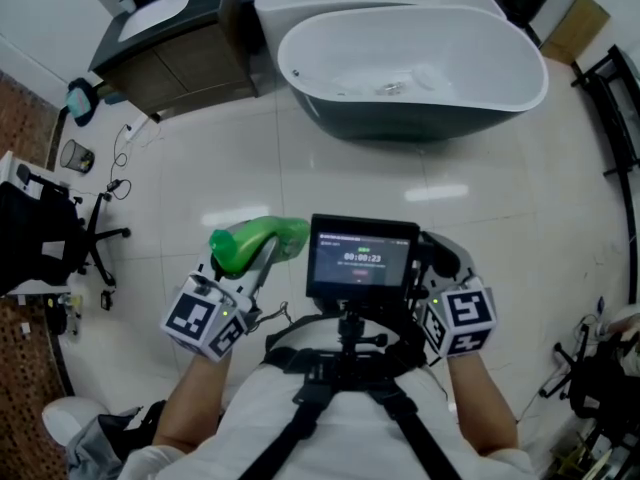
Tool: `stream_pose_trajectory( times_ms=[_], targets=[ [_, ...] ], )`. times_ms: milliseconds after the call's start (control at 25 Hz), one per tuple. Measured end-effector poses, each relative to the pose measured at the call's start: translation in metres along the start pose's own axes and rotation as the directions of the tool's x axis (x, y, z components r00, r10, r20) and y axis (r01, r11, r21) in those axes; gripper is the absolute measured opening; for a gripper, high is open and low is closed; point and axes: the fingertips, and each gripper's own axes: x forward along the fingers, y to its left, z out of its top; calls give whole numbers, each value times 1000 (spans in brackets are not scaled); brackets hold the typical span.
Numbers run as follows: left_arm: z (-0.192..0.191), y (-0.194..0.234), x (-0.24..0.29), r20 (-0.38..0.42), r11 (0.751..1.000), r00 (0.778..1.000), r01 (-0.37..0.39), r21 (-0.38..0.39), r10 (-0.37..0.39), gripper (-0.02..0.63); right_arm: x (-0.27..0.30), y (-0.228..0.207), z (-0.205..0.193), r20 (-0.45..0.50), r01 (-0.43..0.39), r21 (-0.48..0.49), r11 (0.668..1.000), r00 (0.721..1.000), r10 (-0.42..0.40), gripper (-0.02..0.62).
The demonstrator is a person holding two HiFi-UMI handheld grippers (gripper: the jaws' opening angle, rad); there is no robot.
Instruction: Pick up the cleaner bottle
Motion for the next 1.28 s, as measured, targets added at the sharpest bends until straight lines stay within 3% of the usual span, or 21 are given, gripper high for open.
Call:
stream_pose_trajectory(
  times_ms=[600, 800, 1040, 1280],
  targets=[
    [-14, -45, -28, -13, 999, 1000, 26, 21, -26, 166, -43, 10, -25, 21, -12, 8, 1000, 1000, 12, 9],
    [-13, -62, -20, -19, 1000, 1000, -8, 22, 9, 166, -52, -5, -26, 18, -53, -8, 999, 998, 53, 9],
    [-15, -116, -6, -21, 1000, 1000, -14, 27, 14, 166, -84, -41, -40, 22, -90, -12, 996, 996, 91, 9],
    [-15, -133, 2, -28, 999, 999, -17, 35, 18, 166, -89, -52, -50, 10, -122, -6, 992, 992, 122, 9]
  ],
)
